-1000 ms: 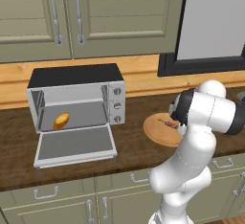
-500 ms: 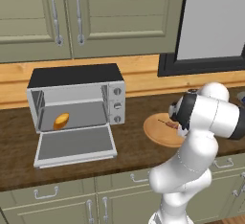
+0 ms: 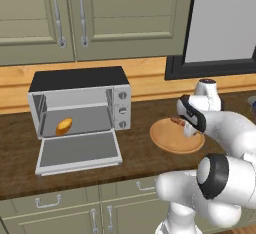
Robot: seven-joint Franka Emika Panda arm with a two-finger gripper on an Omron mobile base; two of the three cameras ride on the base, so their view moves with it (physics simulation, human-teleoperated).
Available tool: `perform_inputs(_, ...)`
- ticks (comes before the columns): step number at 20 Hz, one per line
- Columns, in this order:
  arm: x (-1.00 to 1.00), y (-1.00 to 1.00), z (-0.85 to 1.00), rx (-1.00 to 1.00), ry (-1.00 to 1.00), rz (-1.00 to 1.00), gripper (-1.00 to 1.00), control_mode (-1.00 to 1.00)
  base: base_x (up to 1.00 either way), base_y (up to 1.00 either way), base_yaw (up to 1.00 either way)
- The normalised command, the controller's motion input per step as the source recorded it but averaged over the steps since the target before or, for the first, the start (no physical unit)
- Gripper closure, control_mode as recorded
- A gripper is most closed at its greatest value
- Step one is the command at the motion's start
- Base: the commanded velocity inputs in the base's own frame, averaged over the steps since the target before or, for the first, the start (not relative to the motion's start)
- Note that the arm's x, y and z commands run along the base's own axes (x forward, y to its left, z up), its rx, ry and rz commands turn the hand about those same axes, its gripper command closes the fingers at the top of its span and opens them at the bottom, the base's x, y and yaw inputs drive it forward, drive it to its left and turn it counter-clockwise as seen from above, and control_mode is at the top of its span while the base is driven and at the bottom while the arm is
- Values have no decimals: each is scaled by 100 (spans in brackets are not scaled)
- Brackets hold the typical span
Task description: Pick up the kebab skewer and baguette bread, and place them inside the toaster oven. Close the toaster oven door and start by setting the timer.
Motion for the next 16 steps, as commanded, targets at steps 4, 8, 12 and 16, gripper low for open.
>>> perform_inputs(4,-38,100,72,0,-3,0,100,-100,0,0,0)
perform_inputs(8,-35,100,81,0,0,0,100,-100,0,0,0)
perform_inputs(12,-37,100,52,0,0,2,100,-100,0,0,0)
perform_inputs(16,-4,100,29,0,0,10,100,-100,0,0,0)
